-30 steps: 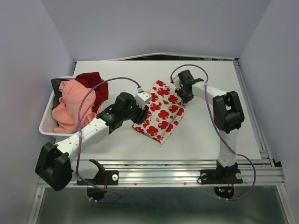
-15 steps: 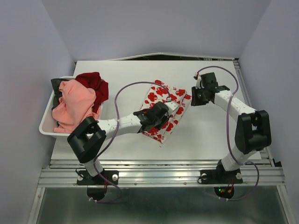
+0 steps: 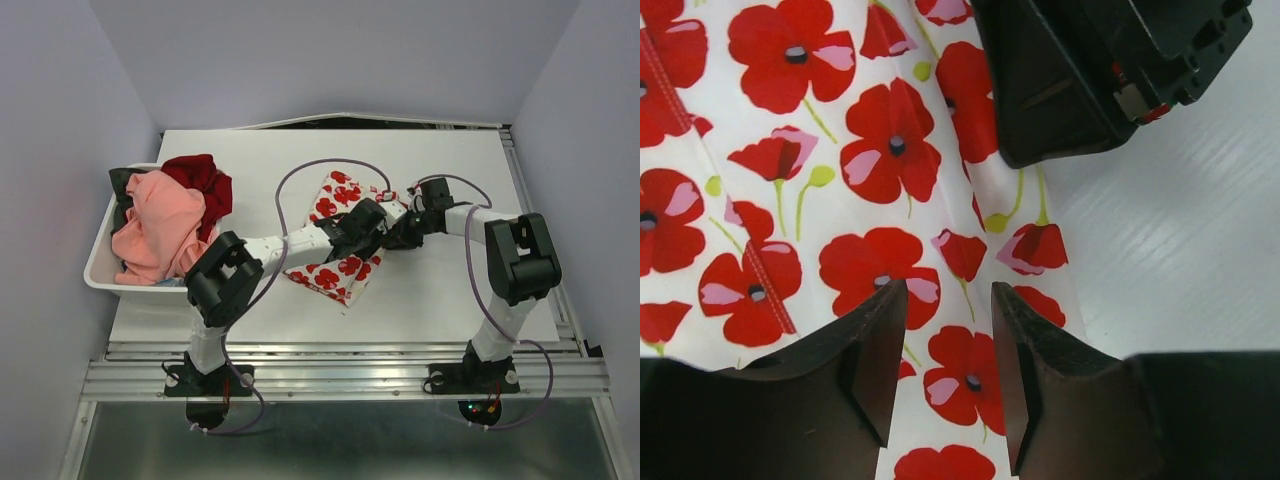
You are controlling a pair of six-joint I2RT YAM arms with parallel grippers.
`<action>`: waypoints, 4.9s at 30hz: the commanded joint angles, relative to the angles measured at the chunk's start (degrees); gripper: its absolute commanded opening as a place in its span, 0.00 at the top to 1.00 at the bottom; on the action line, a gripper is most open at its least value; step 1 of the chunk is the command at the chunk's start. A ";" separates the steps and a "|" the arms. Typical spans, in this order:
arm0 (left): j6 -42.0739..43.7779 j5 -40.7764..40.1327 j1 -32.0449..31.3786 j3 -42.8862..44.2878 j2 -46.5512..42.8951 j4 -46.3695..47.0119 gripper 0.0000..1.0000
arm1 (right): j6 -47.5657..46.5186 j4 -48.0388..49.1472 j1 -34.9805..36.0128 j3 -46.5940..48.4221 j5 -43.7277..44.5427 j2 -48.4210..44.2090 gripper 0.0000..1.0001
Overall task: Fold and stack the skirts
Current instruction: Fold the skirt
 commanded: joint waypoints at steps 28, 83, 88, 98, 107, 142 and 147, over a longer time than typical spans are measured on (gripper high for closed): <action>3.17 -0.30 -0.57 4.75 6.39 -3.42 1.00 | 5.12 5.48 -2.67 -3.93 -7.36 5.49 0.99; -2.01 5.33 -1.90 5.10 5.59 -11.60 0.71 | 4.77 5.39 -8.83 -4.11 -16.42 8.74 0.78; -1.92 3.74 -1.63 7.46 6.29 -10.89 0.96 | 4.86 5.83 -7.78 -3.67 -16.68 9.97 0.91; -2.19 4.52 -1.63 12.13 8.93 -11.42 1.00 | 4.94 5.92 -7.25 -3.23 -17.04 9.97 0.99; -2.10 9.44 -1.72 6.24 7.09 -10.54 1.00 | 4.86 5.13 -7.25 -1.56 -15.54 9.80 0.99; 9.15 16.12 14.79 -4.73 -19.71 -11.68 0.26 | 5.29 -1.64 -2.42 2.31 -12.20 6.62 0.36; 10.29 15.07 17.35 -9.40 -24.11 -11.77 0.26 | 3.46 -4.27 -1.88 5.21 -7.12 11.02 0.44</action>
